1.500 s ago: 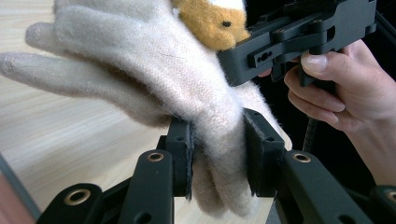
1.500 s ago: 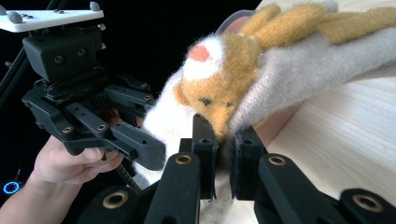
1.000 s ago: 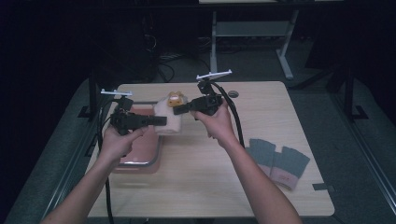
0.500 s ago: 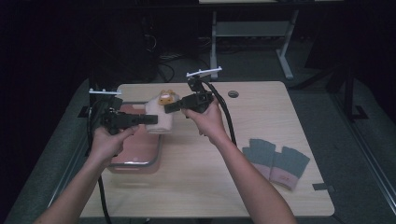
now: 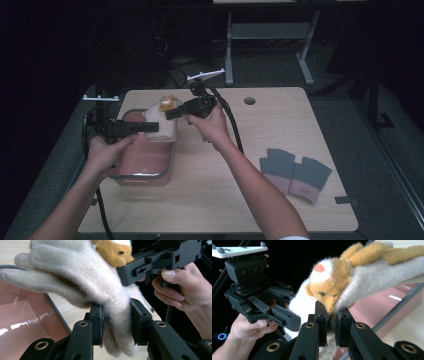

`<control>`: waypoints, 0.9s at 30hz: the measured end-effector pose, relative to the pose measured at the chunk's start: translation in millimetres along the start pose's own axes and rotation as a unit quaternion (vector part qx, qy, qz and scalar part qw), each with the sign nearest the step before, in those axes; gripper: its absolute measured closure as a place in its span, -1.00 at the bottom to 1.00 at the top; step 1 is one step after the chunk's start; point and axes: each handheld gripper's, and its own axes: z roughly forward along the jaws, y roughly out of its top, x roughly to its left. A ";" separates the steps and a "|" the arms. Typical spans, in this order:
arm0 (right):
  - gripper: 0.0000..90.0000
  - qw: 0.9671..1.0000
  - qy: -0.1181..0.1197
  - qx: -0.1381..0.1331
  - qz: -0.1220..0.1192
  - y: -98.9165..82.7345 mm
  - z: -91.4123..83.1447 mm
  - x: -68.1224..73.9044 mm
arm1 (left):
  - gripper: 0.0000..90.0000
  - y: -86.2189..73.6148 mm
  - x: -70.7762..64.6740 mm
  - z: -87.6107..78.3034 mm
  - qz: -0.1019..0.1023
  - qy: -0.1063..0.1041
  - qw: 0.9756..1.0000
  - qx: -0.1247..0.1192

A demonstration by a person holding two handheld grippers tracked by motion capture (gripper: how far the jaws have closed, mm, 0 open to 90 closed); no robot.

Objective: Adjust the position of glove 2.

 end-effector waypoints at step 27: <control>0.82 1.000 0.010 0.021 0.005 13.3 35.5 0.1 | 0.48 -4.6 25.3 -19.6 -0.016 0.008 1.000 0.001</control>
